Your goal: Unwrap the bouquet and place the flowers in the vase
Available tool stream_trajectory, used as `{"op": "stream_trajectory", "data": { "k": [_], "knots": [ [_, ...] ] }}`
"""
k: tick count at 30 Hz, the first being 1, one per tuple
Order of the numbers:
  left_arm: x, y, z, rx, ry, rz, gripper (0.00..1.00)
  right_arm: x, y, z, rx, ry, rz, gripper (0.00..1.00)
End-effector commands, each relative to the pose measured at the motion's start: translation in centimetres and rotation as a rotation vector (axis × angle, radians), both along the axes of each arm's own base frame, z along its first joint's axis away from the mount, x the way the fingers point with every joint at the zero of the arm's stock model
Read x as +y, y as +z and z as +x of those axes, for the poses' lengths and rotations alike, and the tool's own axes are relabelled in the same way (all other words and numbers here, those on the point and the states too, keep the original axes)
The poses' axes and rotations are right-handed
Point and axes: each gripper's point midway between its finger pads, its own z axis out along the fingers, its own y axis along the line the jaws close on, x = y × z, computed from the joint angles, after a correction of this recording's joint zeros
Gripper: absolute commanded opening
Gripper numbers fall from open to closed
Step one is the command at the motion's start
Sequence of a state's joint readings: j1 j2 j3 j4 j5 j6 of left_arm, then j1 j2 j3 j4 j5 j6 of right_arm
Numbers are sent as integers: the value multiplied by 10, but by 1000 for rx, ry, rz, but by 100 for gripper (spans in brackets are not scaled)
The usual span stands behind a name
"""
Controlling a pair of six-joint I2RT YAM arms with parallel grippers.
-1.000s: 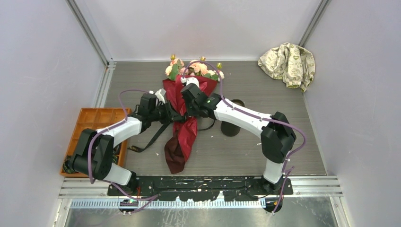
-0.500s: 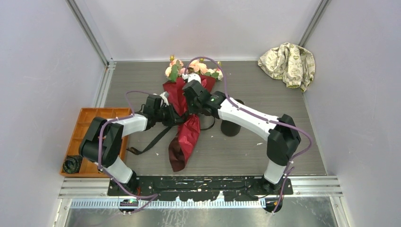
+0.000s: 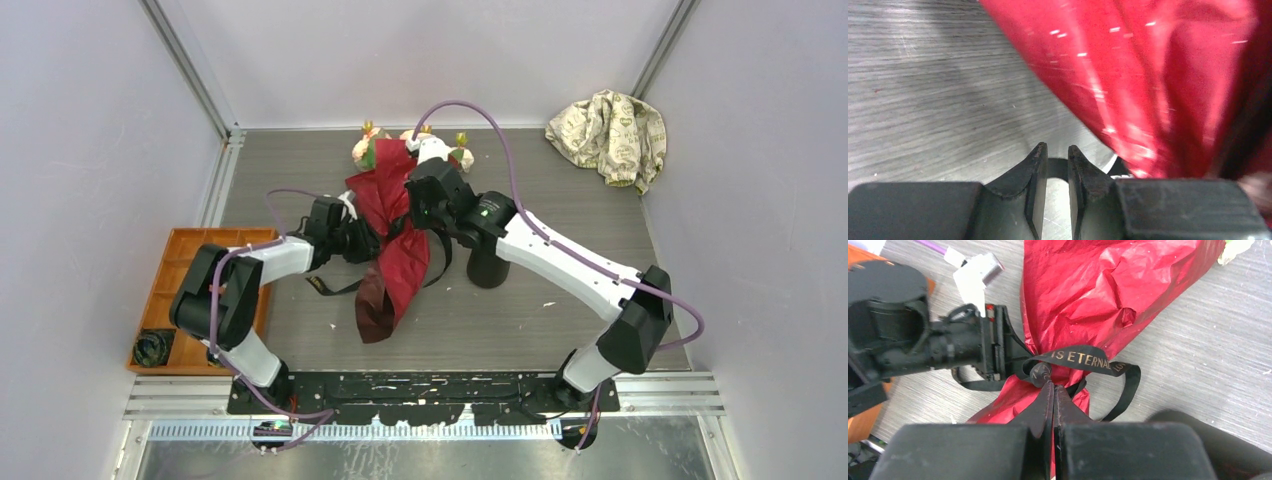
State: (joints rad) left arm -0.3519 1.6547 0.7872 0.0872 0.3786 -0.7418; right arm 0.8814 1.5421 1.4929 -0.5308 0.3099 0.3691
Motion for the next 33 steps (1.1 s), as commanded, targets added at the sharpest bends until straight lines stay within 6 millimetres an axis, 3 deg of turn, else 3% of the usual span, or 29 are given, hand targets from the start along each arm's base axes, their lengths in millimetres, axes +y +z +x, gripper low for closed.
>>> {"op": "stream_trajectory", "data": {
  "k": [1, 5, 8, 12, 19, 26, 30, 33],
  "knots": [
    [-7, 56, 9, -129, -27, -47, 24, -2, -17, 7, 2, -32, -32, 7],
    [-3, 76, 3, -165, -29, -46, 24, -7, -48, 13, 59, -77, -122, 24],
    [2, 85, -3, -179, -19, -41, 24, -10, -56, 13, 82, -101, -145, 34],
    [17, 98, -8, -214, 33, 18, 24, 3, -66, -1, 130, -47, -90, 41],
    [40, 117, -16, -256, 86, 104, 24, 3, -105, -20, 224, -35, -99, 41],
    [42, 115, -22, -248, 84, 103, 25, 5, -119, -39, 256, -7, -109, 40],
    [41, 108, -25, -235, 80, 101, 25, 3, -122, -49, 268, -2, -112, 28],
    [38, 99, -27, -210, 65, 94, 25, 2, -118, -61, 266, 11, -110, 25]
  ]
}}
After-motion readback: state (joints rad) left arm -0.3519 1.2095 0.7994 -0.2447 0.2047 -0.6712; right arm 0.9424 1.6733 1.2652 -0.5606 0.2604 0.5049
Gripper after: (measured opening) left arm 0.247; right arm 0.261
